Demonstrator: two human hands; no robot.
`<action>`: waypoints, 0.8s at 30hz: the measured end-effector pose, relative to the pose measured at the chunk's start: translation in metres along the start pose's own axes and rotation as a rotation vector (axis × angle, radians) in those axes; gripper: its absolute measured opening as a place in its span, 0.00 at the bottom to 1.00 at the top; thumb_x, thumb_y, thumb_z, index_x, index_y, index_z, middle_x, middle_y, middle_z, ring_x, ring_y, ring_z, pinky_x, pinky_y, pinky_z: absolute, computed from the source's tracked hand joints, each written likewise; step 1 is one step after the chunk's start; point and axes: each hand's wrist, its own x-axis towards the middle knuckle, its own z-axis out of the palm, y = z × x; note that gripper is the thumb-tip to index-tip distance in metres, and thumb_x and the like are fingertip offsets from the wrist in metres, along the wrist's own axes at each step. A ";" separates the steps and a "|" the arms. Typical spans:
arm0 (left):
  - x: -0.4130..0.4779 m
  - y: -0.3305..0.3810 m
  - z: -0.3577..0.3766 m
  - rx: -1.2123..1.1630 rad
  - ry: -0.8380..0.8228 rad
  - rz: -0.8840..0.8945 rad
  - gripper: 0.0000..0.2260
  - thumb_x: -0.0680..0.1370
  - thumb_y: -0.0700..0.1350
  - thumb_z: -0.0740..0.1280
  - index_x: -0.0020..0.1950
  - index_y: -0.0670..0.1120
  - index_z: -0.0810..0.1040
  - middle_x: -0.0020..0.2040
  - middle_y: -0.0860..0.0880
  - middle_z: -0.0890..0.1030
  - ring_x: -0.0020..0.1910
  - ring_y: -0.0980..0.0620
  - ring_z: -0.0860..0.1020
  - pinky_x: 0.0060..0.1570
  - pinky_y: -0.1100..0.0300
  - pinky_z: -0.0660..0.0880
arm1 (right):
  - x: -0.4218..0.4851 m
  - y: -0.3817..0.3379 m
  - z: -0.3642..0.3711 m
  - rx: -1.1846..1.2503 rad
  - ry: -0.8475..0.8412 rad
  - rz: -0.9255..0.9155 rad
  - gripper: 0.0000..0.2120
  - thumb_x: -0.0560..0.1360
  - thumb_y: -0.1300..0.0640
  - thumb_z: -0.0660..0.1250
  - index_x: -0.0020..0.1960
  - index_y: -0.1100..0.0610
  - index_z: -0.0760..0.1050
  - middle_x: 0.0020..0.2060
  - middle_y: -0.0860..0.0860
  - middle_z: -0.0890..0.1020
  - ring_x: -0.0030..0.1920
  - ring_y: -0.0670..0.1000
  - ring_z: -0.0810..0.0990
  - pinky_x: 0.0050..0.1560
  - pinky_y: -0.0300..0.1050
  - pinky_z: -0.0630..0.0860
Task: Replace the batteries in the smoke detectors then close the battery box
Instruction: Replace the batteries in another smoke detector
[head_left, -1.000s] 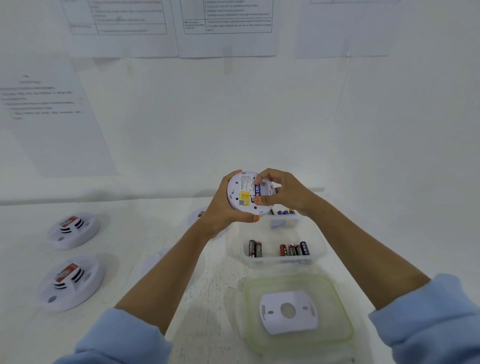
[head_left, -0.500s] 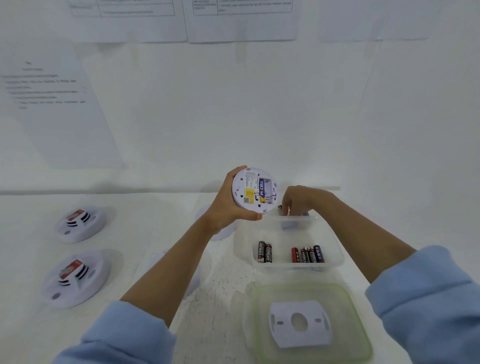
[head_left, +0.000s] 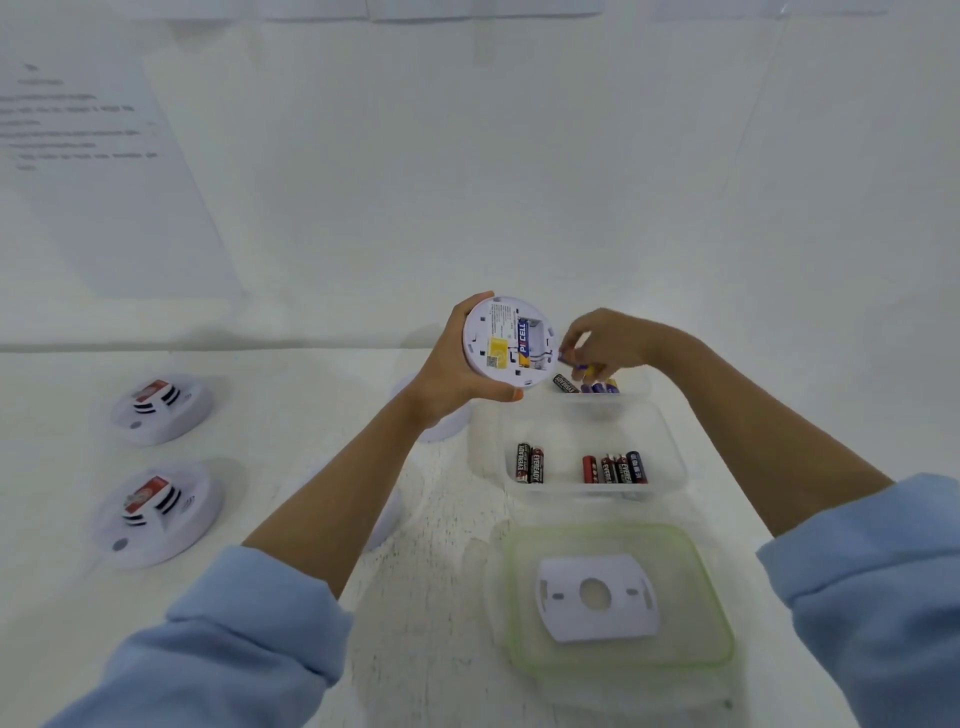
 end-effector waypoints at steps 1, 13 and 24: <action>-0.001 0.000 0.000 -0.004 0.002 0.000 0.43 0.58 0.32 0.75 0.68 0.48 0.59 0.61 0.55 0.70 0.59 0.62 0.73 0.51 0.64 0.76 | -0.005 -0.001 -0.004 0.087 0.063 -0.023 0.05 0.77 0.62 0.63 0.49 0.64 0.74 0.34 0.57 0.78 0.30 0.52 0.76 0.32 0.40 0.75; -0.013 0.013 0.006 0.017 0.016 0.052 0.42 0.58 0.34 0.75 0.67 0.48 0.59 0.60 0.55 0.68 0.60 0.56 0.71 0.49 0.68 0.75 | -0.064 -0.037 -0.001 0.394 0.121 -0.236 0.13 0.77 0.68 0.58 0.57 0.56 0.72 0.39 0.55 0.77 0.38 0.51 0.79 0.40 0.40 0.79; -0.025 0.024 0.015 0.003 0.026 0.079 0.41 0.58 0.33 0.74 0.67 0.46 0.59 0.60 0.53 0.69 0.58 0.54 0.72 0.48 0.68 0.76 | -0.066 -0.041 0.020 0.237 0.512 -0.348 0.10 0.69 0.64 0.72 0.48 0.60 0.75 0.37 0.59 0.83 0.34 0.45 0.81 0.46 0.46 0.77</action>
